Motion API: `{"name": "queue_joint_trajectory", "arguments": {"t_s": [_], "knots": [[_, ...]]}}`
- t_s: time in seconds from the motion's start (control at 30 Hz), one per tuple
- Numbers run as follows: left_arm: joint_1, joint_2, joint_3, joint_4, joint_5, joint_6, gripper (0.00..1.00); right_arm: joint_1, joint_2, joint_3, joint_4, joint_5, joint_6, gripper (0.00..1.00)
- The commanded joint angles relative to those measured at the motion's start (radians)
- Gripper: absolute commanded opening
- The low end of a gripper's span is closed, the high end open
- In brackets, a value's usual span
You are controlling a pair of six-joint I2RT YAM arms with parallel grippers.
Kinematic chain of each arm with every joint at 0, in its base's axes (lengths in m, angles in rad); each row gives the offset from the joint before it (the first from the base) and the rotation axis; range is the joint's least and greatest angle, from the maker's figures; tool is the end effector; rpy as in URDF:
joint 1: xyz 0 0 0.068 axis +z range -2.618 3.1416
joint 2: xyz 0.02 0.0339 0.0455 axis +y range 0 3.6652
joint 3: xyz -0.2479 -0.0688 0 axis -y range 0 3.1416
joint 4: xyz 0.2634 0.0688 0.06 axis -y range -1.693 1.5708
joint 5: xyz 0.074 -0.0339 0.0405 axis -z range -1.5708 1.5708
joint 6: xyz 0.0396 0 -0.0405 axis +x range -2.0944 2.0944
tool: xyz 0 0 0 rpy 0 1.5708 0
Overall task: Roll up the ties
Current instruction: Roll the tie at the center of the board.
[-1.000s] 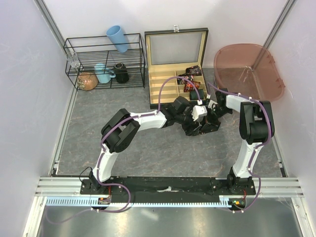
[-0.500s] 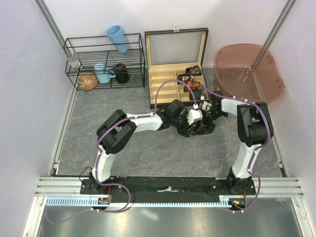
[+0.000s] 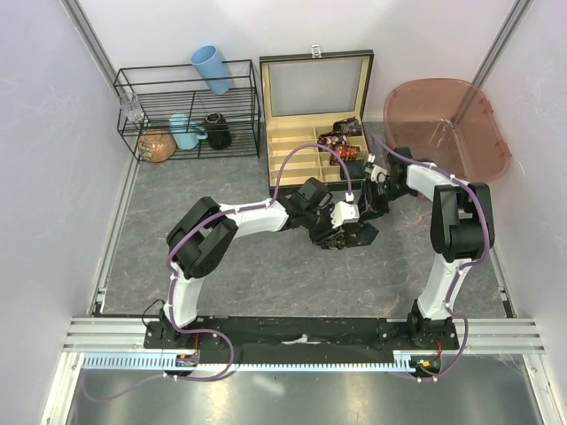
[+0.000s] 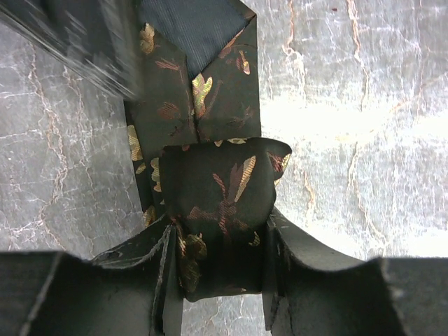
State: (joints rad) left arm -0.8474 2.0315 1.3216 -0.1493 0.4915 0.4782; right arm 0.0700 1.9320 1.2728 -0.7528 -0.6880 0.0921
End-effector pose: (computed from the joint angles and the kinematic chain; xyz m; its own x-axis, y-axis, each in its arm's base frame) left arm 0.2774 -0.3423 0.1269 -0.0471 0.6662 -0.7443 0.9985 0.0518 -0.0168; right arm 0.3664 0.0509 0.1282 -0.9950 0.0015 -0.0998 -0.0630 0.7667 0.6389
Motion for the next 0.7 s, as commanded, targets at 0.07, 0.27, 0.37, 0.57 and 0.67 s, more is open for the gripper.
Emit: {"name": "queue_joint_trajectory", "arguments": {"t_s": [0.07, 0.27, 0.37, 0.57, 0.67], "knots": [[0.011, 0.049, 0.05, -0.164, -0.001, 0.057, 0.02, 0.013, 0.035, -0.05, -0.04, -0.004, -0.043, 0.26], [0.014, 0.019, 0.091, -0.179, 0.013, 0.019, 0.02, 0.033, 0.077, -0.087, -0.022, 0.128, -0.075, 0.25], [0.016, -0.013, 0.1, -0.153, 0.007, -0.019, 0.02, 0.033, 0.09, -0.086, -0.022, 0.202, -0.084, 0.24], [0.016, 0.007, 0.123, -0.139, -0.036, -0.032, 0.02, 0.031, 0.107, -0.079, -0.033, 0.235, -0.084, 0.23], [0.013, 0.05, 0.129, -0.15, -0.071, -0.009, 0.02, 0.031, 0.094, -0.081, -0.039, 0.226, -0.111, 0.23]]}}
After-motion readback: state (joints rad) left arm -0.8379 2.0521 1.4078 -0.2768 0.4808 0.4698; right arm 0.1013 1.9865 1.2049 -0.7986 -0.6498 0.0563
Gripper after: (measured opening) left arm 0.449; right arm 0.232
